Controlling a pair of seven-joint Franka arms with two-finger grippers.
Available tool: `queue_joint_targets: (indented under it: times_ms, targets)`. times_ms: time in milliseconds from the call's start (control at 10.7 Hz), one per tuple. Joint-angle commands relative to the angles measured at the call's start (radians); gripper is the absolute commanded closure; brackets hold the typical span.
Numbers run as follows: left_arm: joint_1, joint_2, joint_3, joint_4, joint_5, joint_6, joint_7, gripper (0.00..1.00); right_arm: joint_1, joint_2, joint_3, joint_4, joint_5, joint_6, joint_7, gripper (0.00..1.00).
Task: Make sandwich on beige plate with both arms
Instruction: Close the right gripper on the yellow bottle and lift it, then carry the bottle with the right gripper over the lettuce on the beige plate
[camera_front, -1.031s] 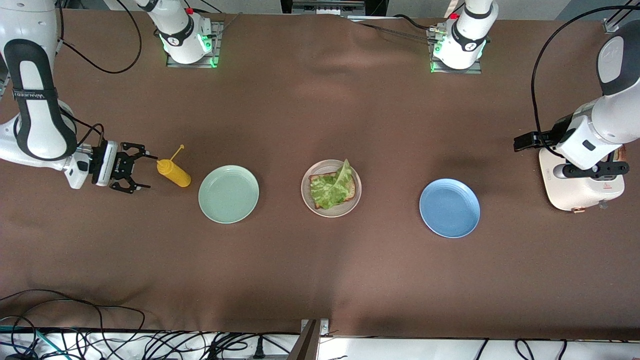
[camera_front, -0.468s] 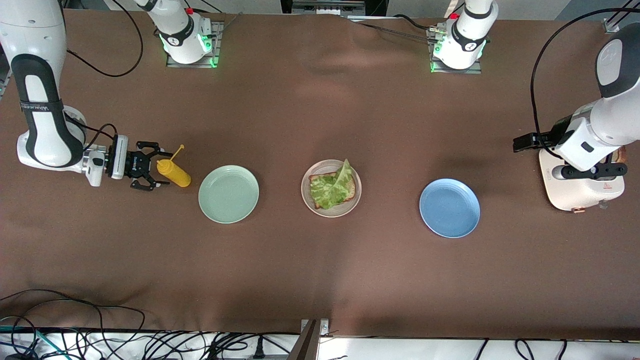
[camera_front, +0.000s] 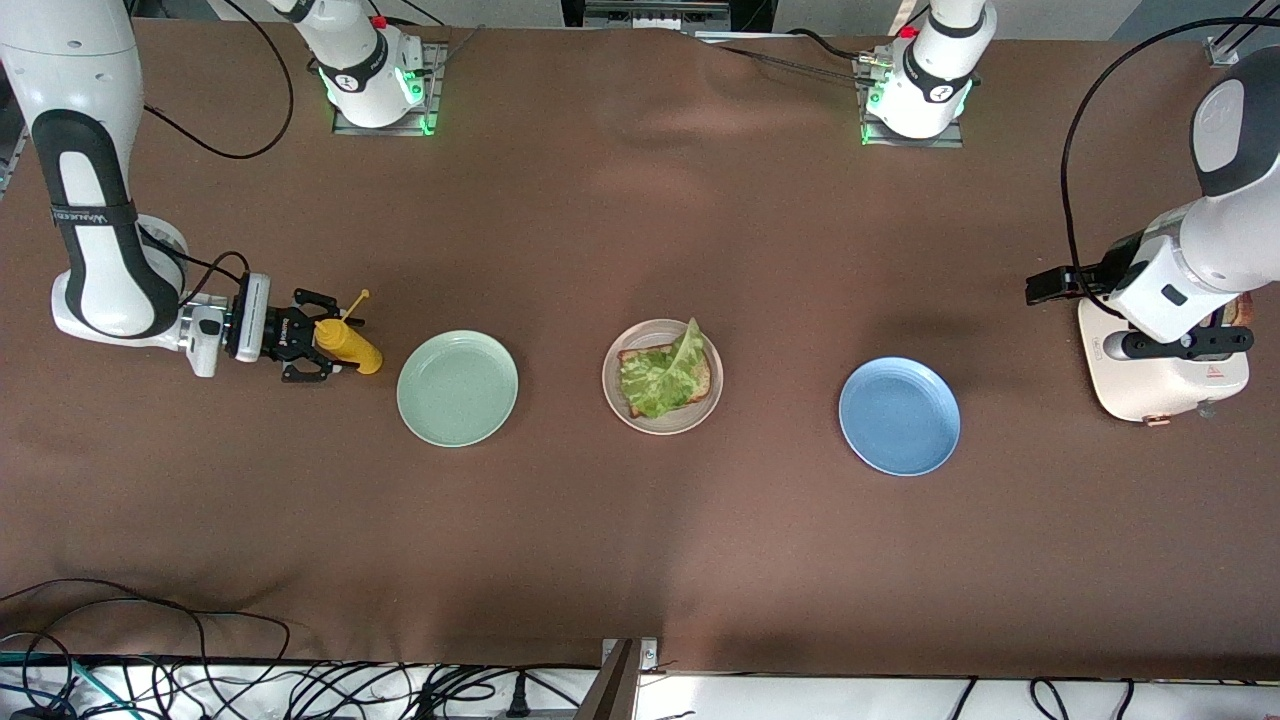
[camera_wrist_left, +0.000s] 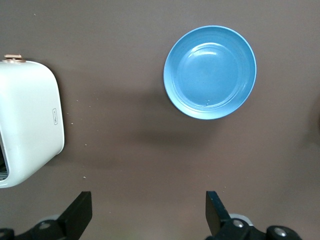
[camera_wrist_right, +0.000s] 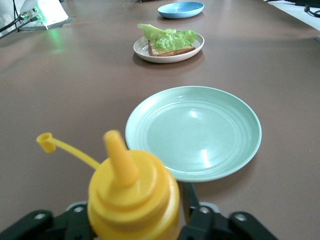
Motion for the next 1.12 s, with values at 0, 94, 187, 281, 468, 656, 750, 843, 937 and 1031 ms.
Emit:
queue_joint_targets:
  times_ms: [0, 94, 187, 281, 468, 656, 750, 843, 937, 1031]
  targets:
    - [0.009, -0.012, -0.003, -0.013, -0.002, 0.008, 0.024, 0.00, -0.012, 0.026, 0.015, -0.011, 0.009, 0.061, 0.020, 1.00]
    - [0.009, -0.012, -0.003, -0.013, -0.002, 0.008, 0.024, 0.00, -0.012, 0.024, 0.017, -0.009, -0.010, 0.069, 0.056, 1.00]
    - [0.009, -0.012, -0.003, -0.013, -0.002, 0.008, 0.024, 0.00, -0.012, 0.008, 0.026, 0.006, -0.067, 0.070, 0.140, 1.00]
    - [0.009, -0.012, -0.003, -0.014, -0.002, 0.008, 0.024, 0.00, -0.012, -0.015, 0.052, 0.032, -0.157, 0.070, 0.272, 1.00]
    - [0.009, -0.007, -0.003, -0.013, -0.002, 0.008, 0.024, 0.00, 0.003, -0.053, 0.110, 0.076, -0.307, 0.078, 0.545, 1.00]
    - [0.009, -0.007, -0.003, -0.013, -0.002, 0.008, 0.024, 0.00, 0.058, -0.055, 0.135, 0.160, -0.436, 0.083, 0.793, 1.00]
    - [0.009, -0.007, -0.003, -0.014, -0.002, 0.008, 0.024, 0.00, 0.113, -0.052, 0.136, 0.225, -0.551, 0.083, 0.910, 1.00]
    - [0.009, -0.005, -0.003, -0.013, -0.002, 0.008, 0.024, 0.00, 0.167, -0.045, 0.136, 0.277, -0.639, 0.081, 1.029, 1.00]
    - [0.009, -0.005, -0.003, -0.013, -0.001, 0.008, 0.024, 0.00, 0.221, -0.033, 0.136, 0.322, -0.682, 0.083, 1.111, 1.00]
    - [0.009, -0.005, -0.003, -0.014, -0.002, 0.008, 0.024, 0.00, 0.268, -0.013, 0.136, 0.361, -0.717, 0.083, 1.177, 1.00]
